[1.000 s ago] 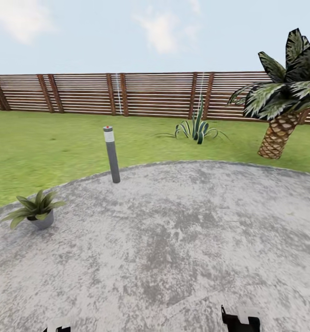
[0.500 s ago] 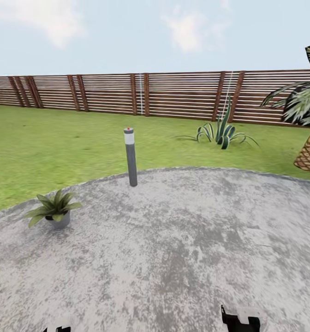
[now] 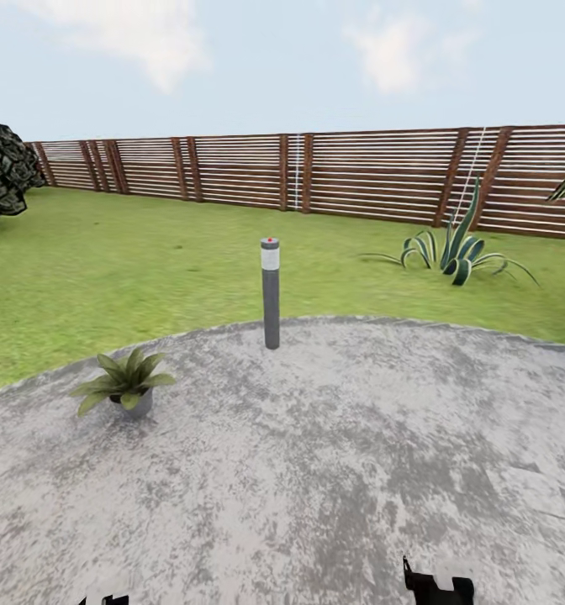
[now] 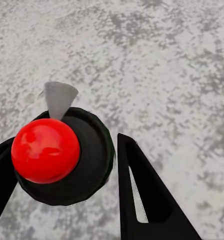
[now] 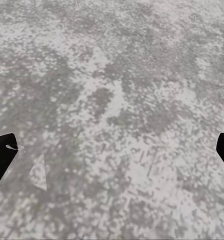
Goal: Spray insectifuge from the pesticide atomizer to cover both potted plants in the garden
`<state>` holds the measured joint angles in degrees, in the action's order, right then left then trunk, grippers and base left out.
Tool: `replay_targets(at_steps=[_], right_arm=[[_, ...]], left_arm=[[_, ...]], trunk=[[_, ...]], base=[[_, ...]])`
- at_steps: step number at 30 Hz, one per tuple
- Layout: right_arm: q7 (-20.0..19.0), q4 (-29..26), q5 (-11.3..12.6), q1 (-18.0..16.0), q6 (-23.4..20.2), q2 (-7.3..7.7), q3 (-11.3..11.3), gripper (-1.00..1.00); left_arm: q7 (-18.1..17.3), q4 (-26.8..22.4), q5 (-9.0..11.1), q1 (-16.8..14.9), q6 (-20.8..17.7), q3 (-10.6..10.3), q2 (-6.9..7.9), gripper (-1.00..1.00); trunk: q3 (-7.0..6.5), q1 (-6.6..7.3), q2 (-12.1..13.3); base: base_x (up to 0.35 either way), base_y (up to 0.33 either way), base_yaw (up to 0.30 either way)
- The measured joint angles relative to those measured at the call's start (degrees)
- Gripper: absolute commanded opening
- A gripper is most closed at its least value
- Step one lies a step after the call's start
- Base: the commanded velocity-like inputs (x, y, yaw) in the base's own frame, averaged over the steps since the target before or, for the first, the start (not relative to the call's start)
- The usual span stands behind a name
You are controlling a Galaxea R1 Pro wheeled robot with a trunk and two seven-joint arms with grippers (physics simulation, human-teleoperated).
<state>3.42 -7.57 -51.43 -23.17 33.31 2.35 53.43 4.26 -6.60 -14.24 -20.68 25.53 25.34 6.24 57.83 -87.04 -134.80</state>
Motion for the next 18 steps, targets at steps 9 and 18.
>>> replay_targets(at_steps=[9, 18], right_arm=[[0.0, 0.0, 0.0, 0.0, 0.0, 0.0, 0.0, 1.0], [0.0, 0.0, 0.0, 0.0, 0.0, 0.0, 0.0, 1.0]], left_arm=[[0.0, 0.0, 0.0, 0.0, 0.0, 0.0, 0.0, -1.0], [0.0, 0.0, 0.0, 0.0, 0.0, 0.0, 0.0, -1.0]], trunk=[[0.0, 0.0, 0.0], [0.0, -0.01, 0.0]], base=[[0.277, -0.173, 0.277], [0.232, -0.201, 0.277]])
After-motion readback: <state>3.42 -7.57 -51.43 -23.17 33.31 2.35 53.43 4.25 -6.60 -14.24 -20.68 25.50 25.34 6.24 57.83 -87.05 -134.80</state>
